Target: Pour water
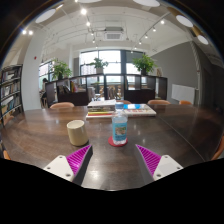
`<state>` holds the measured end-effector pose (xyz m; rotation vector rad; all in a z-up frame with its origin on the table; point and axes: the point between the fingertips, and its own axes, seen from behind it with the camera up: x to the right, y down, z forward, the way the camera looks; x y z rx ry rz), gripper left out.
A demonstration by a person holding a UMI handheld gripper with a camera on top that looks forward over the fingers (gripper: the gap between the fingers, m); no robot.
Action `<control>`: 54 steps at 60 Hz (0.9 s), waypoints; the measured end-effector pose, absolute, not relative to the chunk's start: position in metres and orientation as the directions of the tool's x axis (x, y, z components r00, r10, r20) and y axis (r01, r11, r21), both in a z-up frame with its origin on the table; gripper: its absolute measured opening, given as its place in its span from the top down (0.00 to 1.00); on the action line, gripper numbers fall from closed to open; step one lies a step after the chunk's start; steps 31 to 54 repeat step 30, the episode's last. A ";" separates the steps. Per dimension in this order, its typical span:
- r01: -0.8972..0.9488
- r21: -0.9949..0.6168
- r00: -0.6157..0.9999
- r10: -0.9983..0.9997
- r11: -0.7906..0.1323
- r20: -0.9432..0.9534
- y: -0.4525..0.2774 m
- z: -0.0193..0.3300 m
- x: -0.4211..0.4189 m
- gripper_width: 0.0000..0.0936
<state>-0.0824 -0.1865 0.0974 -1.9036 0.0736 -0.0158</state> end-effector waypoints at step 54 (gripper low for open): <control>-0.045 -0.957 0.996 -0.083 -0.286 -0.022 -0.225 0.152 -0.071 0.08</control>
